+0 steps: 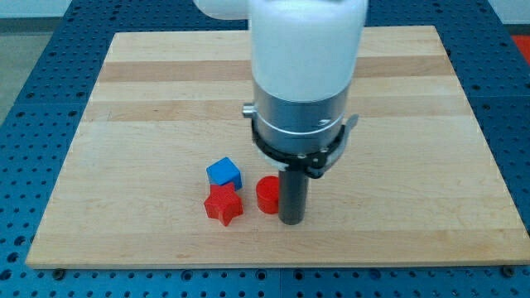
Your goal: Slide the blue triangle to the blue cube
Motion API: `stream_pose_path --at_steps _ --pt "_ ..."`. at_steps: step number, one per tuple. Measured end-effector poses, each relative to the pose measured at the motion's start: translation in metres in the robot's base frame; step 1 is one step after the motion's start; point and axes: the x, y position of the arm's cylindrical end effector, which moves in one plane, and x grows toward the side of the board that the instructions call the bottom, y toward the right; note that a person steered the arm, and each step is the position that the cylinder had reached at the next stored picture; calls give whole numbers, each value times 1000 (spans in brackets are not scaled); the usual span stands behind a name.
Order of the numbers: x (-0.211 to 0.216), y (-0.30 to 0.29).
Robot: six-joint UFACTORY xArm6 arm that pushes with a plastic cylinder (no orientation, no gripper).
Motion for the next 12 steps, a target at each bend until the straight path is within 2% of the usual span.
stream_pose_path --at_steps 1,2,4,5,7,9,10,12 --pt "0 -17" --pt "-5 -2" --pt "-61 39" --pt "-98 39" --pt "-134 3" --pt "-140 -10" --pt "-161 -10" --pt "-154 -22"
